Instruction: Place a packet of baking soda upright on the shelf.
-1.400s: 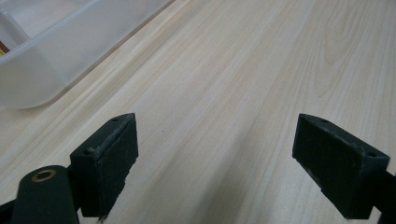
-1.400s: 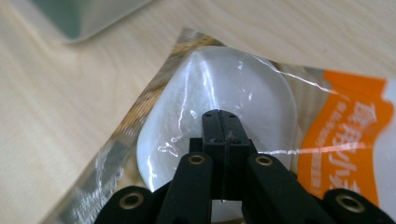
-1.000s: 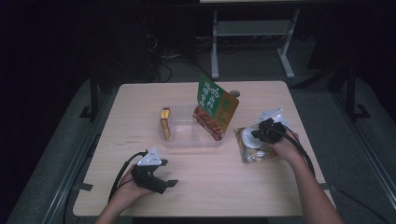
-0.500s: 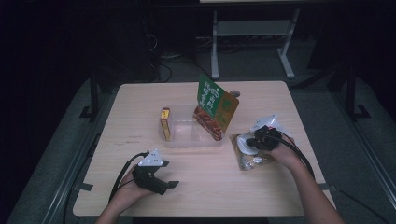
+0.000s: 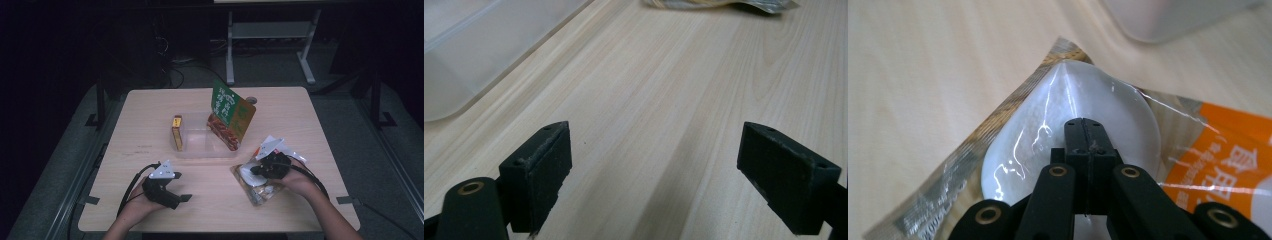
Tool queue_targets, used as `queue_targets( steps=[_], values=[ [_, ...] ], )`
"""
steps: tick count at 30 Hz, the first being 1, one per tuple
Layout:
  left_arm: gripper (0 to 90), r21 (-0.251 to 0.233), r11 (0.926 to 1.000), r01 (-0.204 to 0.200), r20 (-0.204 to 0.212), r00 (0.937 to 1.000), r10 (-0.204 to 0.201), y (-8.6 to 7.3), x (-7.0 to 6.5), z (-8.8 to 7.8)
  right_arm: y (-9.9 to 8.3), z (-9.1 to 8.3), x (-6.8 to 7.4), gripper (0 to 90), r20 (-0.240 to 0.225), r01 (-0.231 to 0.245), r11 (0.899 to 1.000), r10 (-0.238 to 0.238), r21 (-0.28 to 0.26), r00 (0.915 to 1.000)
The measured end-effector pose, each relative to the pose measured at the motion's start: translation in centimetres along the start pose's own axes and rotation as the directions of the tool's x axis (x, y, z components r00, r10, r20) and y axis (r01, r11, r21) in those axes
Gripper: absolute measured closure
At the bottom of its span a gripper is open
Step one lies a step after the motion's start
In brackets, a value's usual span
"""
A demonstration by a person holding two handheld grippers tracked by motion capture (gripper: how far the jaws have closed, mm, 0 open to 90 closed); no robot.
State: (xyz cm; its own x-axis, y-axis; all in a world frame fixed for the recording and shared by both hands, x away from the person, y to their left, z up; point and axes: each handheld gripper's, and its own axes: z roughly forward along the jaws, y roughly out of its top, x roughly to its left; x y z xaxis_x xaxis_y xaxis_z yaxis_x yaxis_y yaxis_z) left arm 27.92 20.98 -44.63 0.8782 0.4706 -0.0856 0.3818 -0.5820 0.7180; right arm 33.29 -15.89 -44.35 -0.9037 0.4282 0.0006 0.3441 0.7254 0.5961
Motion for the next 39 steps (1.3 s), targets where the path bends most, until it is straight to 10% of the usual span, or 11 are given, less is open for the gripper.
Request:
queue_targets(
  steps=[17,39],
  values=[
    [13.8,-0.001,1.0000,-0.003,0.008,1.0000,0.003,0.1,-0.2,0.2,-1.6,-1.9,0.9,90.0,-0.054,-0.010,1.000,0.010,0.012,0.9985],
    [13.8,0.009,0.9999,-0.013,0.021,0.9997,0.013,0.1,-0.2,0.2,1.4,0.8,3.5,90.0,-0.122,0.135,0.991,-0.137,-0.019,0.9831]
  ],
)
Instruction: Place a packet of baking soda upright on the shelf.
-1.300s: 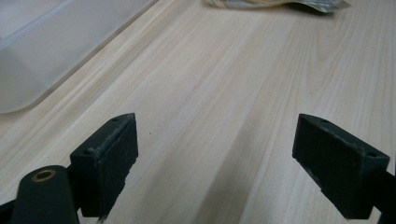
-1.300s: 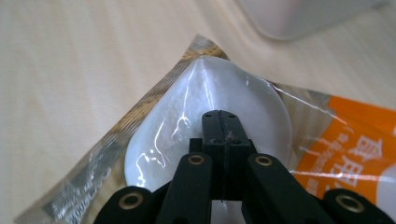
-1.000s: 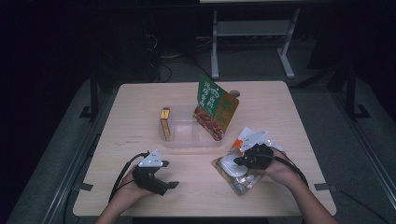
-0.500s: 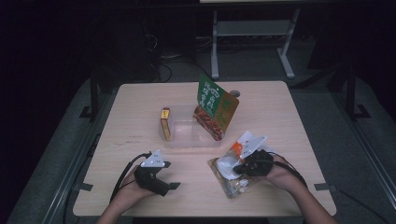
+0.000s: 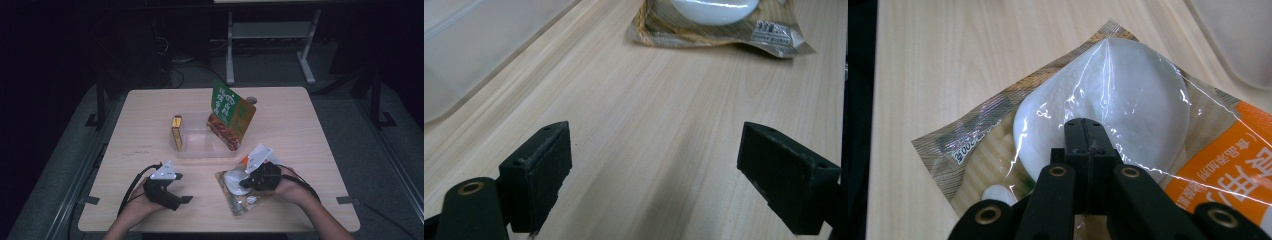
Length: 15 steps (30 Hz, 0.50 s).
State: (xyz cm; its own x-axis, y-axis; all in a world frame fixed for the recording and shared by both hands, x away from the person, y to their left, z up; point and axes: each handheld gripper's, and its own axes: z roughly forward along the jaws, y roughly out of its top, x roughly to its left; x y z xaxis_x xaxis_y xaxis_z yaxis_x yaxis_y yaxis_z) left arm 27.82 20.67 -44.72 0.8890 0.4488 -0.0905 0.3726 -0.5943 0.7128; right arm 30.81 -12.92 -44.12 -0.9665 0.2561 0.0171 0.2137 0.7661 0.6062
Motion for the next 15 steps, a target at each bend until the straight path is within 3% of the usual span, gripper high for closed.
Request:
queue_targets(
  steps=[4,10,15],
  values=[
    [13.8,-0.004,1.0000,-0.002,-0.001,1.0000,0.002,0.0,-0.1,0.0,1.0,0.9,1.0,90.0,-0.023,0.011,1.000,-0.011,-0.011,0.9997],
    [13.8,0.000,1.0000,-0.003,-0.001,1.0000,0.003,0.0,0.0,-0.1,3.1,2.6,3.1,90.0,-0.050,0.068,0.997,-0.069,-0.027,0.9963],
    [13.8,-0.014,0.9999,0.002,0.003,1.0000,-0.002,0.1,-0.2,-0.1,3.6,2.4,3.7,89.9,-0.041,0.078,0.996,-0.079,-0.037,0.9960]
  ],
)
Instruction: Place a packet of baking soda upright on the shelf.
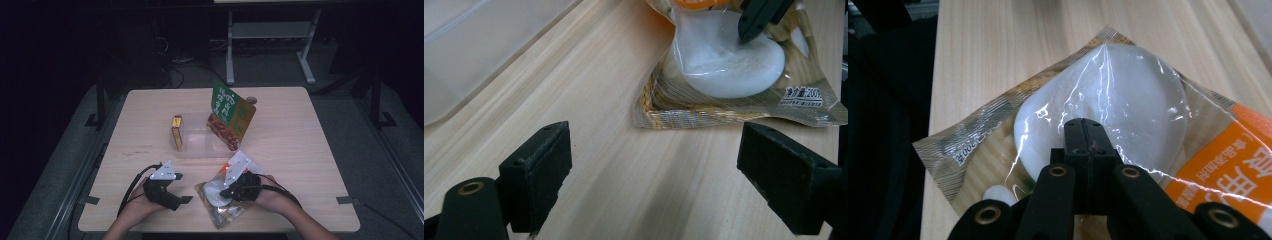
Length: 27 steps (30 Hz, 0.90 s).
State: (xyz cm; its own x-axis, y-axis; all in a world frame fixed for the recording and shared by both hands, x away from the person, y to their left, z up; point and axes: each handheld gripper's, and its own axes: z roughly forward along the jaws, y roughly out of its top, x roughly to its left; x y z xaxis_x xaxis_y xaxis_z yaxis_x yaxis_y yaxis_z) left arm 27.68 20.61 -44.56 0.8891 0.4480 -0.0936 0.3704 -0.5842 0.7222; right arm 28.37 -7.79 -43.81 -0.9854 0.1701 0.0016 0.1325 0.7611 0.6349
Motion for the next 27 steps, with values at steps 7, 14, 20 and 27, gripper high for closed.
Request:
queue_targets(
  steps=[7,14,20,27],
  values=[
    [13.8,-0.021,0.9997,0.008,0.013,0.9999,-0.007,0.6,-0.3,0.5,-2.1,-4.4,-1.4,83.5,0.100,-0.126,0.988,0.134,-0.088,0.9859],
    [14.4,-0.030,0.9995,0.002,0.031,0.9995,-0.001,2.0,-0.7,1.6,-5.5,-8.7,-2.8,61.0,0.216,-0.262,0.947,0.300,-0.188,0.9293],
    [18.2,-0.022,0.9997,-0.012,0.078,0.9968,0.014,3.6,-0.5,3.7,-8.1,-10.3,-3.4,49.3,0.267,-0.325,0.919,0.379,-0.225,0.8863],
    [23.9,0.003,1.0000,0.001,0.141,0.9900,-0.001,4.9,-0.4,6.6,-8.6,-10.3,-4.0,45.4,0.275,-0.344,0.912,0.398,-0.223,0.8754]
  ],
)
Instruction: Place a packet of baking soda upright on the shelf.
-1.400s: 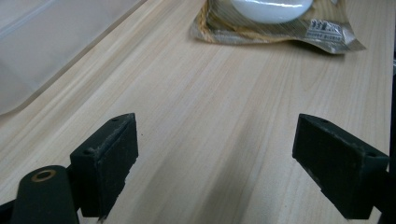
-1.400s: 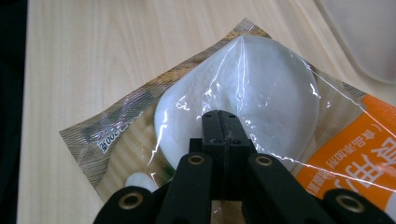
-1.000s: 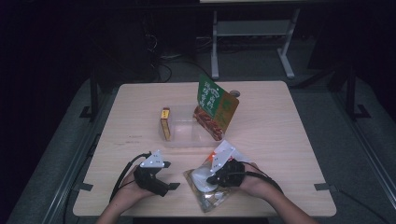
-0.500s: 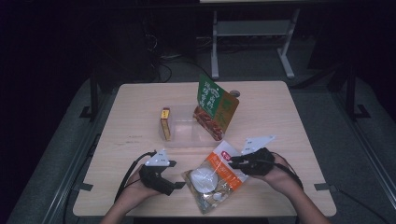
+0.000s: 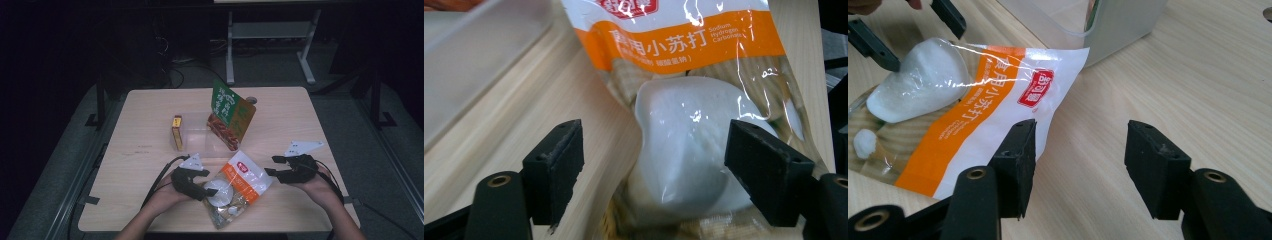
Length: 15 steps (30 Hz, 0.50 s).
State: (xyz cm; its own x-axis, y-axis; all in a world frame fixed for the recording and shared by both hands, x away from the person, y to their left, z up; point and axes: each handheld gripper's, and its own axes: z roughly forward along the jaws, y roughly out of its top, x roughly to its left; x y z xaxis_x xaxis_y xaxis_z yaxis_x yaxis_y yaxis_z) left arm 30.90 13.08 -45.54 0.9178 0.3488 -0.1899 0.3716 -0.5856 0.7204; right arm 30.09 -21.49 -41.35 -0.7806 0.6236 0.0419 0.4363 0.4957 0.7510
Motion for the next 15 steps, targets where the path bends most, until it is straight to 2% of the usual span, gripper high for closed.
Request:
queue_targets(
  steps=[4,5,8,11,15],
  values=[
    [29.1,0.020,0.9998,-0.002,0.036,0.9993,0.001,0.4,0.5,1.2,-0.1,0.1,0.0,45.2,-0.002,0.006,1.000,-0.006,0.003,1.0000],
    [30.4,0.014,0.9998,0.013,0.046,0.9988,-0.013,0.5,0.4,1.4,-0.1,0.0,0.0,45.4,-0.004,0.008,1.000,-0.008,0.004,1.0000],
    [33.9,0.021,0.9995,0.022,0.063,0.9977,-0.024,0.7,0.5,2.0,-0.1,0.0,0.1,45.6,-0.006,0.010,1.000,-0.010,0.001,0.9999],
    [42.3,0.018,0.9988,0.044,0.095,0.9944,-0.046,0.8,0.4,2.2,0.0,0.0,0.1,45.6,-0.012,0.015,1.000,-0.015,-0.002,0.9998],
    [54.7,0.037,0.9976,0.058,0.115,0.9915,-0.061,0.9,0.4,2.1,0.0,0.2,0.1,45.5,-0.013,0.020,1.000,-0.020,0.001,0.9997]
  ],
)
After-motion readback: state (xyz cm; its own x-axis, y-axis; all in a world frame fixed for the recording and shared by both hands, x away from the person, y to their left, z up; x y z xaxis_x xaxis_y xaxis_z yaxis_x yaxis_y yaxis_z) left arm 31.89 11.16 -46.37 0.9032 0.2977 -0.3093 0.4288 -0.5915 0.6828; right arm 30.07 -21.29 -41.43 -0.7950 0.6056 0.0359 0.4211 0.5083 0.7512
